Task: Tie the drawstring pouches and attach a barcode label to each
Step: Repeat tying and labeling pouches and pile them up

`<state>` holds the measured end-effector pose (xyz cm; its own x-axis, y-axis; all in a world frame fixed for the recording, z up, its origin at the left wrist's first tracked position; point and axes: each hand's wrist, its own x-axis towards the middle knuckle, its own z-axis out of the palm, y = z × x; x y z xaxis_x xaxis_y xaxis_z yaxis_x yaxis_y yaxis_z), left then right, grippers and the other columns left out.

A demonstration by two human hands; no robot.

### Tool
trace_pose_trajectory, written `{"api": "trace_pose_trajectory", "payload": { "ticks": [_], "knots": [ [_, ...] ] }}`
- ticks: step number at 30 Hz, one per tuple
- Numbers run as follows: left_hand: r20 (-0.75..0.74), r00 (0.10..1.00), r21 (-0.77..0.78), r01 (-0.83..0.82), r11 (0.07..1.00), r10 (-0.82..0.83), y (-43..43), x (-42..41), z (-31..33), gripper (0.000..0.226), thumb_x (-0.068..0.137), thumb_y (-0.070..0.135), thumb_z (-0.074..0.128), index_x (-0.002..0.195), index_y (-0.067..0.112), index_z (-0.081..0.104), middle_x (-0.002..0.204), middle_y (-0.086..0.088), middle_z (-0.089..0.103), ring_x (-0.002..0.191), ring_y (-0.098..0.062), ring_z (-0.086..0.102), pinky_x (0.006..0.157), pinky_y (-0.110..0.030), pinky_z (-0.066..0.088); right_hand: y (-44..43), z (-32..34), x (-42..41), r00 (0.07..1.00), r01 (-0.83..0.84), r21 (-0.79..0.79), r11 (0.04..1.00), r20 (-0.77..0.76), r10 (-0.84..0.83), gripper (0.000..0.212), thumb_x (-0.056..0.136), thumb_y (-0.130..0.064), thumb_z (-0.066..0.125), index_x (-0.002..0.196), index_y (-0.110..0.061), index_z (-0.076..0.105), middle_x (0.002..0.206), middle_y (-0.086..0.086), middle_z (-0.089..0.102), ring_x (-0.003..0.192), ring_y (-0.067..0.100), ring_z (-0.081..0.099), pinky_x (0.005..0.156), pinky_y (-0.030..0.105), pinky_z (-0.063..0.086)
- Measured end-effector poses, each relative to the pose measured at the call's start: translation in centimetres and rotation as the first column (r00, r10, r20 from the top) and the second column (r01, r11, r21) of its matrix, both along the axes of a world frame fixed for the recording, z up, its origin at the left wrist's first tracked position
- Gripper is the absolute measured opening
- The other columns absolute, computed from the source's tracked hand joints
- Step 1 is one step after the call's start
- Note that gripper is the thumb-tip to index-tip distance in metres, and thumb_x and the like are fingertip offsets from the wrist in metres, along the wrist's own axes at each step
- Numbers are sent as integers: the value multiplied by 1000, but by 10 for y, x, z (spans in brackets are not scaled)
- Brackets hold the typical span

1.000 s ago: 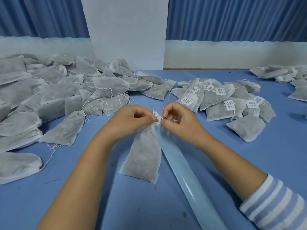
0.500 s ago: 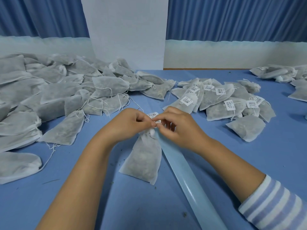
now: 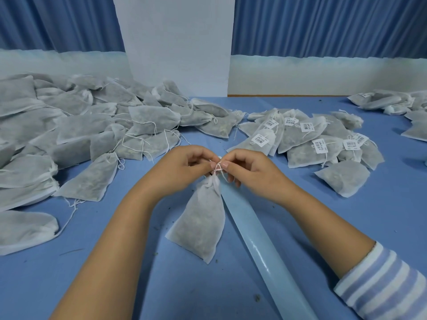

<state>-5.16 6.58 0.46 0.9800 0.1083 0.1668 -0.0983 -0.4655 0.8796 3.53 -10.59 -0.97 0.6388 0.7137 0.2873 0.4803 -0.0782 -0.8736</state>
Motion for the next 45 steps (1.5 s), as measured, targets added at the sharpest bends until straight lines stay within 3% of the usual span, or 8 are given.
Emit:
{"api": "trace_pose_trajectory", "payload": {
  "ticks": [5, 10, 19, 23, 26, 33, 40, 45],
  "knots": [
    [50, 999, -52, 11, 999, -8, -2, -1, 2, 12, 92, 5, 65, 100, 13, 71, 97, -7, 75, 93, -20, 70, 91, -25, 52, 0, 0, 0, 1000, 8, 12, 1000, 8, -8, 13, 96, -9, 59, 86, -13, 67, 68, -10, 60, 65, 8, 55, 62, 24, 47],
    [195, 981, 109, -34, 993, 13, -2, -3, 3, 13, 84, 13, 76, 86, 25, 75, 89, 15, 72, 85, -4, 66, 80, -9, 46, 0, 2, 1, 1000, 10, 0, 1000, -12, -10, 17, 96, -10, 59, 82, -15, 67, 66, -13, 60, 64, 6, 56, 62, 23, 47],
    [277, 960, 173, -98, 980, 47, -1, -2, 0, 9, 78, 15, 82, 83, 22, 79, 86, 8, 71, 80, -6, 63, 82, -21, 50, -1, 4, -2, 996, 11, 4, 1000, -87, -11, 18, 97, -9, 56, 83, -12, 68, 69, -8, 61, 68, 9, 56, 65, 24, 48],
    [260, 965, 183, -89, 979, 39, -3, 2, -3, 12, 85, 13, 75, 80, 24, 72, 82, 13, 69, 83, -2, 63, 80, -11, 44, 0, 4, -4, 997, 26, 12, 1000, -79, -25, 15, 98, -9, 54, 87, -7, 65, 80, 3, 63, 77, 15, 57, 68, 30, 49],
    [195, 979, 46, -67, 997, 57, -6, 5, -6, 16, 94, 8, 62, 85, 21, 62, 81, 10, 69, 84, -8, 68, 81, -18, 49, 1, 4, -4, 991, 21, 46, 999, -135, -15, 15, 100, -9, 49, 93, 0, 59, 81, 10, 64, 75, 16, 60, 57, 28, 48],
    [200, 973, -43, -112, 993, 118, -16, 8, -9, 17, 102, 9, 46, 90, 20, 49, 74, 4, 72, 76, -14, 70, 74, -17, 51, 5, -3, -4, 990, 63, 10, 998, -127, -62, 16, 103, -13, 44, 90, -11, 53, 53, -6, 55, 48, 11, 49, 44, 18, 36],
    [246, 939, 6, -251, 968, 241, -32, 16, -17, 20, 104, 14, 36, 90, 27, 38, 57, 17, 64, 58, 0, 57, 60, -17, 42, 8, -4, -7, 997, 77, 75, 994, -18, -76, 20, 101, -5, 44, 85, -12, 54, 61, -12, 58, 49, -1, 49, 51, 9, 37],
    [252, 906, -21, -347, 938, 341, -36, 17, -19, 5, 102, 16, 36, 100, 19, 38, 65, 2, 62, 58, -12, 55, 60, -34, 43, 9, -6, -6, 993, 117, 79, 990, 22, -119, 18, 100, -11, 51, 84, -15, 58, 56, -9, 46, 56, 13, 37, 60, 28, 34]
  ]
}}
